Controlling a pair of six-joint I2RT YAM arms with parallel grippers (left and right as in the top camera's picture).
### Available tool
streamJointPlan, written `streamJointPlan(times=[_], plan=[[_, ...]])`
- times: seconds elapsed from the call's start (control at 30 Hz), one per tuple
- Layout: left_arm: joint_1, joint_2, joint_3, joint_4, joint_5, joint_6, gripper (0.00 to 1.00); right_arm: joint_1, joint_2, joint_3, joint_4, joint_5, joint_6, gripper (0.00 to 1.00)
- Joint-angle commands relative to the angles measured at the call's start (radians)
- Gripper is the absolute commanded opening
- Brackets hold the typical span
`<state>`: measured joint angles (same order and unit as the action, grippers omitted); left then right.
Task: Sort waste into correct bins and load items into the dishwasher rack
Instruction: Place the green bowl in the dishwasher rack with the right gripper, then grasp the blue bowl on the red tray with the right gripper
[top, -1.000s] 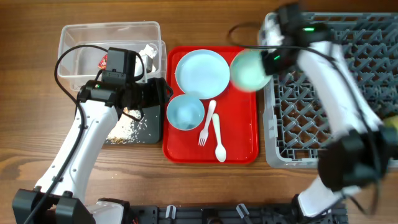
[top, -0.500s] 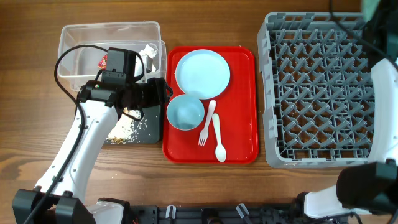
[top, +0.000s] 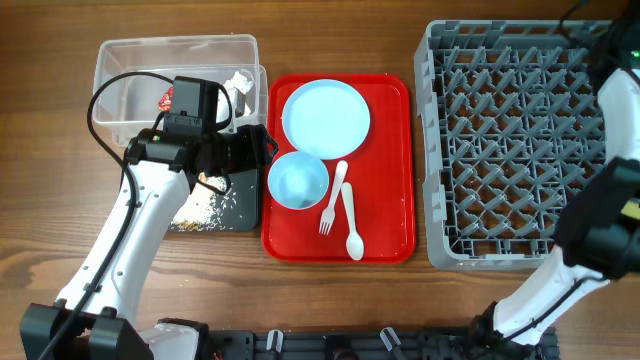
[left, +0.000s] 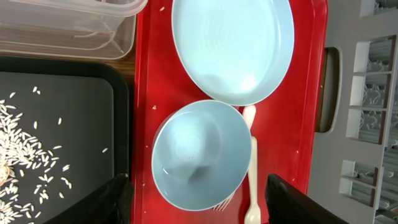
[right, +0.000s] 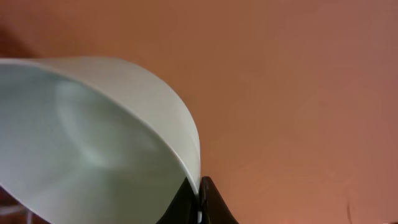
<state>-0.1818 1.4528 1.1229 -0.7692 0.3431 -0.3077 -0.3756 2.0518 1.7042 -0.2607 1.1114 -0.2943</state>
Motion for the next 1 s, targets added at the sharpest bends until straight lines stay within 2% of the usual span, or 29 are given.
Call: streamJointPlan(times=[0.0,0.2,0.37,0.4,0.5,0.73,0.77,0.9,0.97], plan=[[0.005,-0.016,0.003,0.005,-0.004,0.012,0.69,0.009,0.072,-0.005,-0.047,0.000,0.043,0.04],[0.005,-0.016,0.003,0.005,-0.004,0.012,0.69,0.011,0.108,-0.011,-0.148,-0.067,0.167,0.04],[0.005,-0.016,0.003,0.005,-0.004,0.012,0.69,0.026,0.108,-0.011,-0.194,-0.072,0.169,0.04],[0.005,-0.016,0.003,0.005,-0.005,0.012,0.69,0.031,0.107,-0.011,-0.209,-0.096,0.174,0.13],[0.005,-0.016,0.003,0.002,-0.004,0.012,0.69,0.053,0.068,-0.011,-0.267,-0.255,0.174,0.54],[0.005,-0.016,0.003,0.001,-0.004,0.012,0.69,0.061,-0.117,-0.011,-0.338,-0.542,0.173,0.69],[0.005,-0.016,0.003,0.001,-0.004,0.012,0.69,0.061,-0.159,-0.011,-0.361,-0.623,0.173,0.73],[0.005,-0.016,0.003,-0.003,-0.008,0.012,0.70,0.094,-0.294,-0.011,-0.483,-1.010,0.180,0.75],[0.005,-0.016,0.003,-0.023,-0.074,-0.024,0.72,0.138,-0.338,-0.011,-0.562,-1.185,0.237,0.76]])
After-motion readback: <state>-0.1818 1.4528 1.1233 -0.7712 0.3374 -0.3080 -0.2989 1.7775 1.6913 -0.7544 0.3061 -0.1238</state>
